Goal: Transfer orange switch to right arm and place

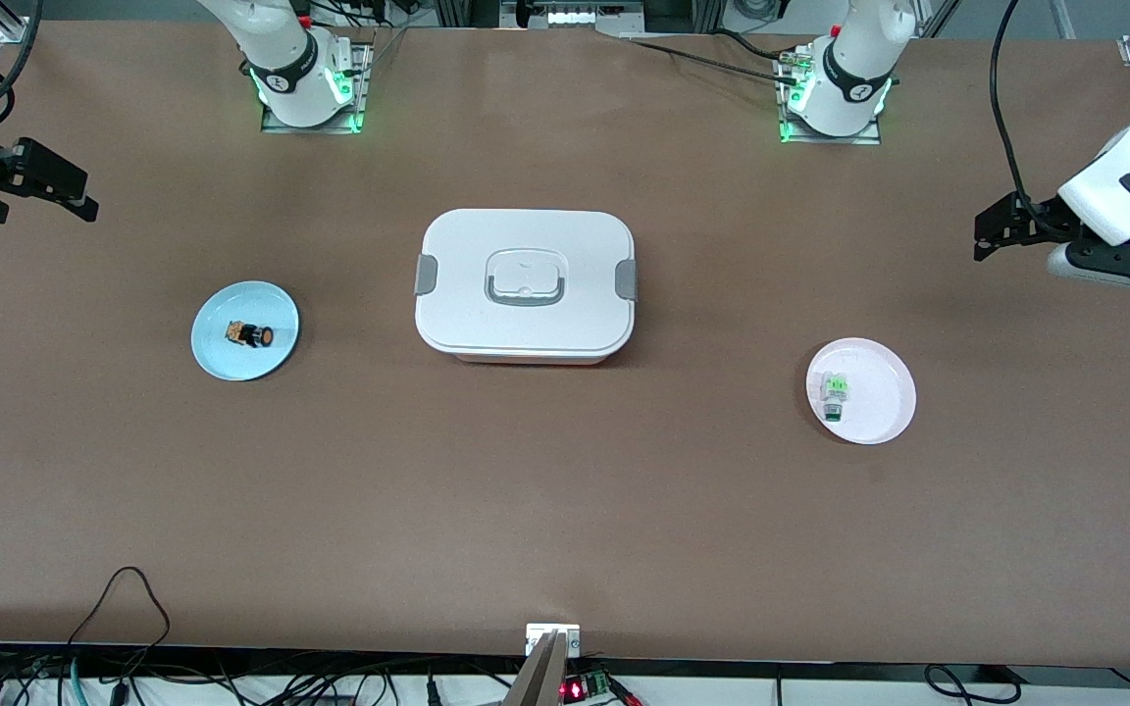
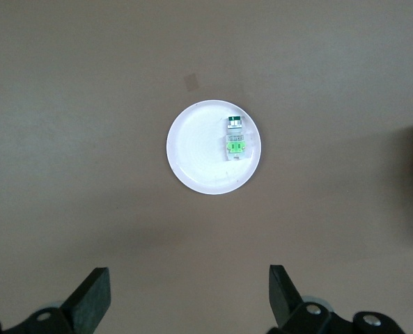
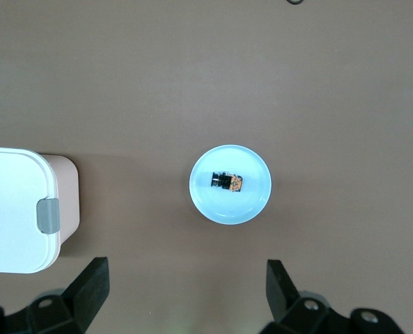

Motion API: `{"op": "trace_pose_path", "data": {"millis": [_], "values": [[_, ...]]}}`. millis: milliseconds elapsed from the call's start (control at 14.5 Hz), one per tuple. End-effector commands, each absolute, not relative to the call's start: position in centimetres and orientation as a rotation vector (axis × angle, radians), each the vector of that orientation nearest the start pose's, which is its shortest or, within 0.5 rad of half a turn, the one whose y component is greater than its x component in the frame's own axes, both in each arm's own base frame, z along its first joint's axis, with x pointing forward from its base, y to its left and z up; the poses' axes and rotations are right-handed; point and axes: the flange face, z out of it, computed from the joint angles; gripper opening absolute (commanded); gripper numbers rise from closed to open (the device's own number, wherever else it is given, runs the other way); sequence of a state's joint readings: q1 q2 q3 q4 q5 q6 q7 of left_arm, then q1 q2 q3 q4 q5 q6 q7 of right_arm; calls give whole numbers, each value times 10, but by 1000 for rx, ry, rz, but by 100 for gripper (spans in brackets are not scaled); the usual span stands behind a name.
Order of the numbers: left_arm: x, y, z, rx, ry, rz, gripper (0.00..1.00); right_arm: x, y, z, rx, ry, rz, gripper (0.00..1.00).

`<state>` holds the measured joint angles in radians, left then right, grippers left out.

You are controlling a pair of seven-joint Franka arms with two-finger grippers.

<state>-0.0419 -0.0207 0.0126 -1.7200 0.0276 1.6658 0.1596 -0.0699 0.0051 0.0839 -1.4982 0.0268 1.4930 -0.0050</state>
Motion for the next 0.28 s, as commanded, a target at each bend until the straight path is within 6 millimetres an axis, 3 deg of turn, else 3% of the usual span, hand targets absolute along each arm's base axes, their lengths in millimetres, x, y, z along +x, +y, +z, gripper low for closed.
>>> {"op": "trace_pose_path", "data": {"millis": [0, 207], "values": [[550, -13, 577, -3087, 294, 54, 100, 545, 13, 654, -3125, -48, 43, 100], [550, -11, 577, -3087, 294, 56, 100, 545, 13, 654, -3127, -28, 36, 100]]}}
